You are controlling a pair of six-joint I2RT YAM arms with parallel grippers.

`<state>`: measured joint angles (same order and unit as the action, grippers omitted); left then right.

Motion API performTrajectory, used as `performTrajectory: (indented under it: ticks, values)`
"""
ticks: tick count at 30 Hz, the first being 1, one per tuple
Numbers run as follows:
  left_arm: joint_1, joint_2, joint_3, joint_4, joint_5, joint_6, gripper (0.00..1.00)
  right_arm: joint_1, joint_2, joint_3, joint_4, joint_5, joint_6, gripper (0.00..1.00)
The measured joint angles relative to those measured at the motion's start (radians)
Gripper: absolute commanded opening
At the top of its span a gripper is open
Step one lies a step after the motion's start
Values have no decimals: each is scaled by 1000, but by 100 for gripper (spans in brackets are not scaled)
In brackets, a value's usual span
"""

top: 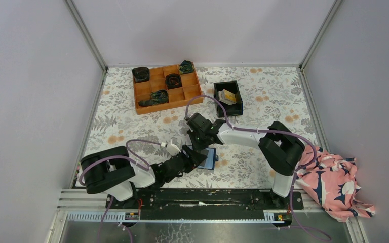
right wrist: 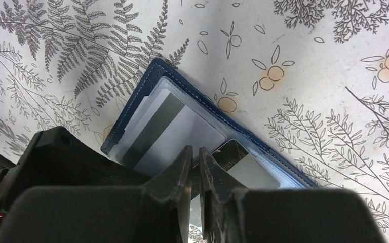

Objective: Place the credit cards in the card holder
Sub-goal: Insert the credit card into the card holder.

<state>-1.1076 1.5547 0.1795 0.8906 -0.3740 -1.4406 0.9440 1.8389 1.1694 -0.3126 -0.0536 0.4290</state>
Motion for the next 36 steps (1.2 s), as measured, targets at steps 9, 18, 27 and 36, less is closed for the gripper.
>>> performTrajectory:
  ticks: [9, 18, 27, 36]
  values:
    - [-14, -67, 29, -129, -7, 15, 69, -2, -21, -28, 10, 8, -9, 16]
    - [-36, -219, 39, -362, -12, 55, 68, 10, -20, -36, -15, -21, -15, 16]
    - [-45, -261, 39, -430, -19, 68, 68, 10, -20, -42, -37, -37, -18, 16]
    - [-61, -269, 40, -451, -51, 64, 61, 12, -20, -43, -43, -48, -18, 16]
